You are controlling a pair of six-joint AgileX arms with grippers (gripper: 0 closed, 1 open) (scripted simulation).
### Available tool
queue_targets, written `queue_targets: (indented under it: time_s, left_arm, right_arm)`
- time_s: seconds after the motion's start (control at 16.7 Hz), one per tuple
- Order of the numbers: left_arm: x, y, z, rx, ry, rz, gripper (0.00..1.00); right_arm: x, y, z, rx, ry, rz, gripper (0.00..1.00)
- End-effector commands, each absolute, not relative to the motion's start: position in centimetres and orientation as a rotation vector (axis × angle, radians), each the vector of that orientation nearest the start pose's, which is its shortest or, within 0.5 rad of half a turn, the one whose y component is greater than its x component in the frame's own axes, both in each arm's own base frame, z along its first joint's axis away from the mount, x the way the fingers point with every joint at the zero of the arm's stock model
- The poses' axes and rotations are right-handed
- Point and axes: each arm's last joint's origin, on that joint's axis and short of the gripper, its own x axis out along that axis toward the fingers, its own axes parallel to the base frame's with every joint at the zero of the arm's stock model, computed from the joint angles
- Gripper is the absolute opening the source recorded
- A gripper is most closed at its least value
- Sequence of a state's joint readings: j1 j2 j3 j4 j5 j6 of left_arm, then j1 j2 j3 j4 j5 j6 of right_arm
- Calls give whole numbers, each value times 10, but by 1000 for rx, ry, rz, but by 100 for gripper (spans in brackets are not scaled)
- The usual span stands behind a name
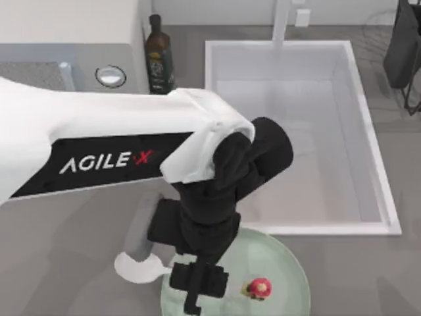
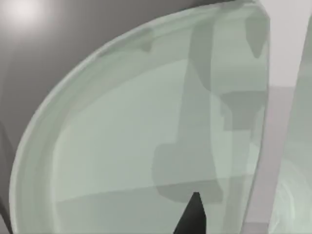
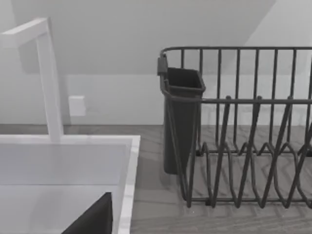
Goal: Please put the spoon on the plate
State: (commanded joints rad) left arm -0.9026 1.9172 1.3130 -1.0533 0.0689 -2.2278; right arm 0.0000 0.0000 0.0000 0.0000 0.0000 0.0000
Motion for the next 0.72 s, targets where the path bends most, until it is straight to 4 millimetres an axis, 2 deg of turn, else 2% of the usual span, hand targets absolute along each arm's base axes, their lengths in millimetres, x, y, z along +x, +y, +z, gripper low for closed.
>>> queue_targets:
  time_s: [0.36,0.72]
  left_arm:
    - [191,-296,178,-1154,1208,1208,0]
    - [188,-299,182,-1177,1189,1210,0]
  right_arm:
    - [106,-1,160,0,0,0,100]
    - [106,-1,160,0,0,0,100]
